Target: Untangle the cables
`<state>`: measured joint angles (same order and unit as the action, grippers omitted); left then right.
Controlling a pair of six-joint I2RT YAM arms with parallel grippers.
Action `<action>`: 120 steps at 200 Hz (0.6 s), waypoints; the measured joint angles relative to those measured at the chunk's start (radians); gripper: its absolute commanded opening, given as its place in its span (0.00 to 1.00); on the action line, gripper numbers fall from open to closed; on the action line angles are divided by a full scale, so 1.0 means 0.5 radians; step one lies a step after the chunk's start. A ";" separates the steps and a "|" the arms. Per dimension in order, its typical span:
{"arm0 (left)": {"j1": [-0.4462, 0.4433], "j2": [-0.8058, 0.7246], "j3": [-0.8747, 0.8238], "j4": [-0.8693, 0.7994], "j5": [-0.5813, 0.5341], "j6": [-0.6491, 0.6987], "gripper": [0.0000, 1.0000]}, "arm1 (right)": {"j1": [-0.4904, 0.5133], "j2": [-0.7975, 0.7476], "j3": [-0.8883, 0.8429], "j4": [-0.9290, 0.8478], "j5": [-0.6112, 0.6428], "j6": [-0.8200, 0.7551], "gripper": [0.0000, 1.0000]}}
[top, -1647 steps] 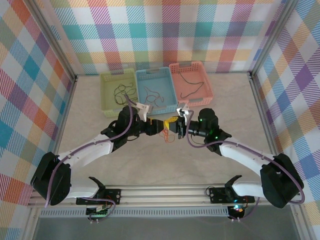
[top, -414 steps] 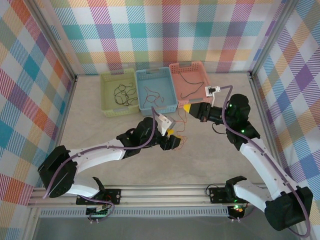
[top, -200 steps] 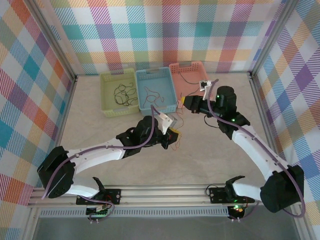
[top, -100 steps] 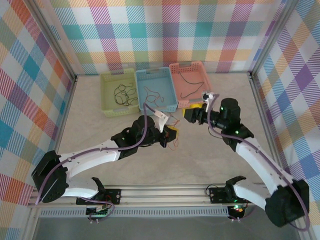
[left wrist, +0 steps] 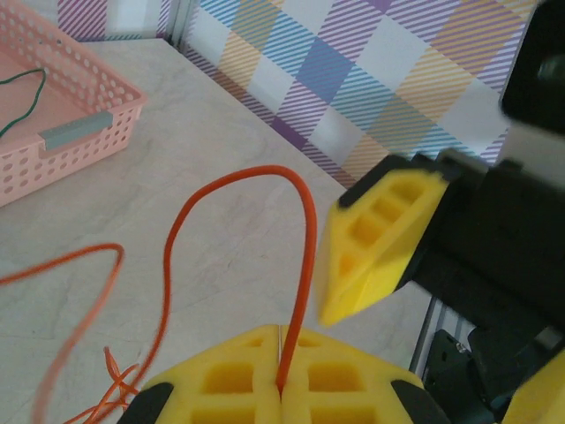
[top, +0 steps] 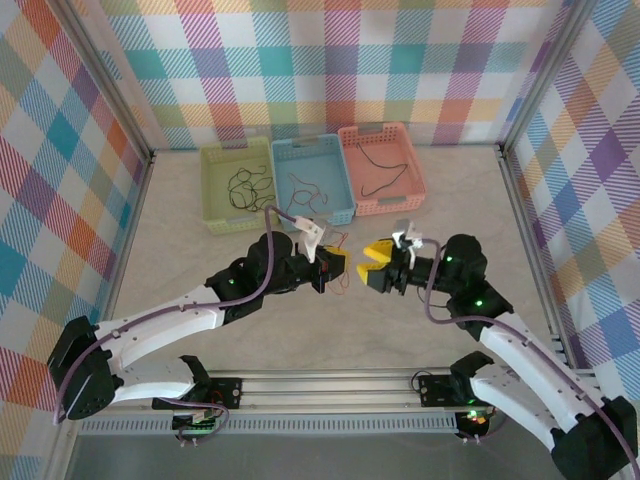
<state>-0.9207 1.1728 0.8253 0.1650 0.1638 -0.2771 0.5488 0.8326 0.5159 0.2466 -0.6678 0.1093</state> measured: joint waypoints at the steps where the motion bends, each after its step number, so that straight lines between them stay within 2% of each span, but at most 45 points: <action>1: 0.000 0.000 0.000 -0.001 0.000 0.000 0.00 | 0.002 0.003 -0.002 0.003 0.000 -0.002 0.61; 32: 0.000 -0.004 0.000 -0.011 0.034 -0.047 0.00 | 0.059 0.160 -0.044 0.145 0.015 -0.146 0.66; 76: 0.000 -0.022 0.000 -0.004 0.117 -0.139 0.00 | 0.127 0.372 -0.057 0.439 0.171 -0.323 0.67; 96: 0.000 -0.023 0.001 -0.002 0.156 -0.184 0.00 | 0.134 0.482 -0.043 0.519 0.232 -0.416 0.62; 120: 0.000 -0.023 0.018 -0.006 0.188 -0.227 0.00 | 0.134 0.629 0.018 0.554 0.268 -0.500 0.48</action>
<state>-0.9207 1.1614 0.8345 0.1619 0.2581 -0.3908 0.6159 1.1469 0.5247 0.5236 -0.5339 -0.1406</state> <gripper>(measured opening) 0.058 0.547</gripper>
